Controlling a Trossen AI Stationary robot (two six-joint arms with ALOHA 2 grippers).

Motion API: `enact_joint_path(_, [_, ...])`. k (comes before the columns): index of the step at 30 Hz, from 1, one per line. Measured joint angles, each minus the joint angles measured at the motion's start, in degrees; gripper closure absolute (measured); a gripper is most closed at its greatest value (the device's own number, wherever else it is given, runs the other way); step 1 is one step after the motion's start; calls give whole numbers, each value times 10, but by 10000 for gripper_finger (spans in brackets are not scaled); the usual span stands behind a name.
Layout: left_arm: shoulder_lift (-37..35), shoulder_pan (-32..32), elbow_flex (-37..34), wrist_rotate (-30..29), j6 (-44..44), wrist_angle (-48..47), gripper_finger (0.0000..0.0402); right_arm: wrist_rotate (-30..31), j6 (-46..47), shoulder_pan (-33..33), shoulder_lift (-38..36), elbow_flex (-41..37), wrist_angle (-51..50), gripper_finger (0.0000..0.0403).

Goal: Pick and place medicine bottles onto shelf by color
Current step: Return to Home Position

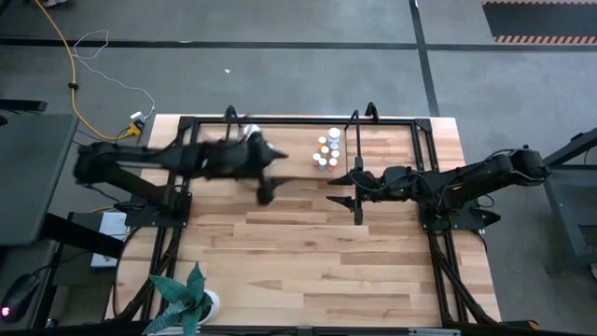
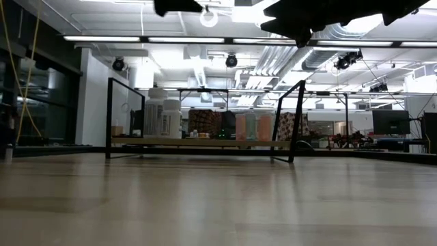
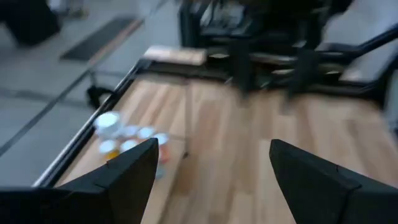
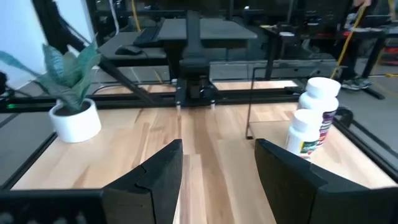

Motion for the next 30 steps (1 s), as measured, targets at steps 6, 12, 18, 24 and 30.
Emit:
enact_joint_path(6, [-133, -71, -228, -34, 4, 220, 103, 59, 0, 0, 0, 0, 22, 210])
enact_joint_path(12, [-197, -98, -387, -55, 40, 424, 103, 89, 0, 0, 0, 0, 28, 210])
enact_joint_path(18, [-208, -98, -441, -108, 42, 460, 103, 89, 0, 0, 0, 0, 27, 210])
enact_joint_path(24, [-205, -92, -446, -155, 0, 421, 103, 89, 15, 0, 0, 0, 26, 210])
enact_joint_path(30, [-299, -81, -446, -143, 8, 339, 103, 89, 15, 0, 0, 0, 12, 210])
